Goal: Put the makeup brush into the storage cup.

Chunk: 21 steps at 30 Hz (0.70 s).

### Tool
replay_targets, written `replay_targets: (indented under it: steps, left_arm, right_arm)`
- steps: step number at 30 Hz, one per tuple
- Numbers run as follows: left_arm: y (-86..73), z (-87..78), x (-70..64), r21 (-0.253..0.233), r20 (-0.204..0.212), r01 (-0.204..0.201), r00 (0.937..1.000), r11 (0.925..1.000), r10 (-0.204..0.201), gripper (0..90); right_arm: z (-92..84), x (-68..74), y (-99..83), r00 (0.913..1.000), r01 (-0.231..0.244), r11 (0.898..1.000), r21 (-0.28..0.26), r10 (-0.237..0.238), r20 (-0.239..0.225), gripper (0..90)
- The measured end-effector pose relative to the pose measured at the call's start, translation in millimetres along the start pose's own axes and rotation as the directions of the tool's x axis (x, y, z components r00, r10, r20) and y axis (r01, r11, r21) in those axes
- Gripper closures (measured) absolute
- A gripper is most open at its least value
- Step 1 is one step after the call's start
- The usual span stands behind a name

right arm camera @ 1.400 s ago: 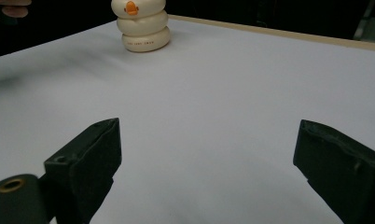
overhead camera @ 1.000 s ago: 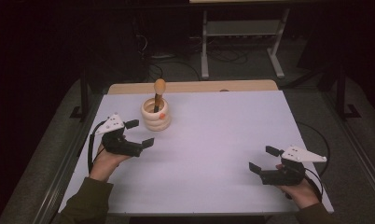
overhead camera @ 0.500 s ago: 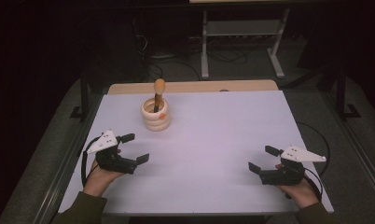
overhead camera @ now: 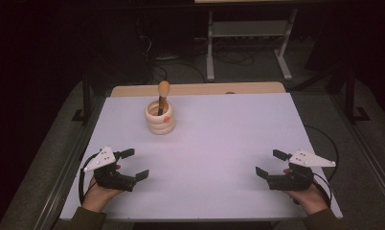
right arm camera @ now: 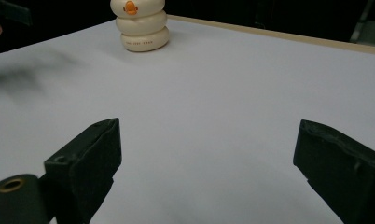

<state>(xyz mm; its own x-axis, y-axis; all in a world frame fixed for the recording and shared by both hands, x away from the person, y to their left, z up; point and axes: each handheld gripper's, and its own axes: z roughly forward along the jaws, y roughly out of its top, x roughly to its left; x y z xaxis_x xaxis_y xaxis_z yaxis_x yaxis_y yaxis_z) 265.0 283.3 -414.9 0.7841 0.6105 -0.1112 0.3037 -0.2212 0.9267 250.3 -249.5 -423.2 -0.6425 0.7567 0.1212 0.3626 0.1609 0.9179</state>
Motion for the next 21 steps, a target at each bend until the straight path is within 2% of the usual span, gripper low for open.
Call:
replay_targets:
  steps: [9,21]
  left_arm:
    - [-11.1,-1.7,-0.5,0.029,-0.007,0.015,0.9999,0.9995,-0.015,1.7]
    - [-14.0,0.3,-1.0,0.063,-0.011,0.006,0.9999,0.9980,-0.005,1.7]
  right_arm:
    - [-0.5,1.3,0.5,1.0000,0.003,1.000,-0.009,-0.003,-0.006,7.1]
    - [0.2,1.0,0.0,1.0000,0.003,1.000,-0.004,-0.003,-0.006,7.1]
